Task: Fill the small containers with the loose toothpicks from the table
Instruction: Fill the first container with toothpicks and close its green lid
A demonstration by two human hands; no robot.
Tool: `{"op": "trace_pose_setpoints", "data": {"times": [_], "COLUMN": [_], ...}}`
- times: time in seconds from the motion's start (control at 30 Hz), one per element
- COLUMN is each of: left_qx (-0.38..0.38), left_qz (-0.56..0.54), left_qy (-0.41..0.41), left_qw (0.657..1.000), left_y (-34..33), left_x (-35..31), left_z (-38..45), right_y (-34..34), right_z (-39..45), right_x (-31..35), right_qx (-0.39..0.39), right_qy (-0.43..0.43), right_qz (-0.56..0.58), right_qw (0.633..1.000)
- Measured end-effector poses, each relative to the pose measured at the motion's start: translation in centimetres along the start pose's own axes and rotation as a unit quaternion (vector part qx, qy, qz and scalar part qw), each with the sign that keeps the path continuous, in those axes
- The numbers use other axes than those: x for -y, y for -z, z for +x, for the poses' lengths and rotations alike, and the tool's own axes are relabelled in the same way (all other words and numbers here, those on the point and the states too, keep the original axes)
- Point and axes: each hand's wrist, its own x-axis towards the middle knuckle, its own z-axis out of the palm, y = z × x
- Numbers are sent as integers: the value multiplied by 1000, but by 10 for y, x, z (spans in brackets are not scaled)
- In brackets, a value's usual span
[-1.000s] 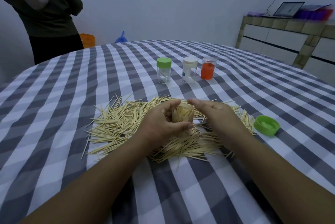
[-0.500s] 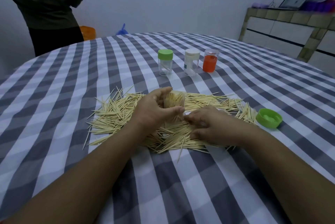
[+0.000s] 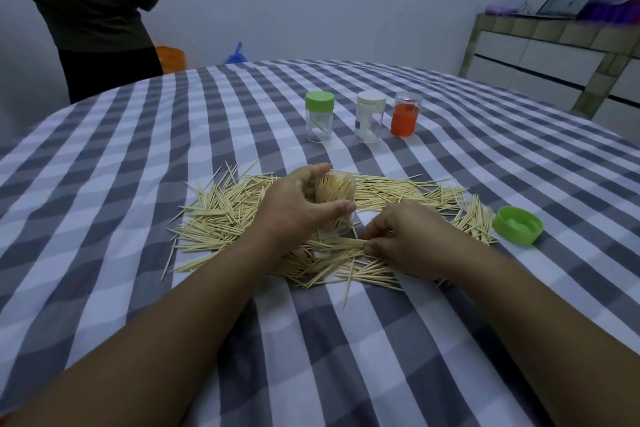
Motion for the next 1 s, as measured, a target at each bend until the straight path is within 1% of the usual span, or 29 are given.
{"op": "trace_pose_setpoints", "data": {"times": [0.07, 0.17, 0.3, 0.4, 0.47, 0.6, 0.67, 0.73, 0.8, 0.87, 0.9, 1.0], "left_qx": [2, 4, 5, 5, 5, 8, 9, 9, 11, 18, 22, 39], "left_qz": [1, -1, -2, -5, -8, -24, -23, -24, -19, -19, -23, -31], "left_qy": [0, 3, 3, 2, 1, 5, 5, 3, 1, -1, -2, -8], "left_qw": [1000, 1000, 1000, 1000, 1000, 1000, 1000, 1000, 1000, 1000, 999, 999], "left_y": [0, -1, 0, 0, 0, -1, -1, -1, -2, -4, -6, -11], "left_x": [0, -1, 0, -1, -2, -4, -4, -3, -3, -3, -3, -3], "left_z": [1, 1, 1, 0, 0, -1, -1, -2, -2, -4, -5, -8], "right_y": [1, 0, -2, -1, 1, 14, 21, 27, 30, 30, 28, 24], "right_z": [1, 0, -4, -6, -4, -5, -8, -11, -10, -8, -7, -5], "right_x": [0, 4, 9, 7, 4, -7, -13, -17, -21, -20, -19, -9], "right_qx": [4, 15, -27, -48, -55, -55, -44, -39, -51, -82, -102, -162], "right_qy": [5, 29, 76, 73, 68, 34, 7, -11, -20, -24, -26, -32], "right_qz": [-21, -110, -219, -256, -250, -130, -39, 63, 153, 255, 319, 504], "right_qw": [1000, 993, 973, 963, 964, 989, 998, 997, 987, 963, 942, 848]}}
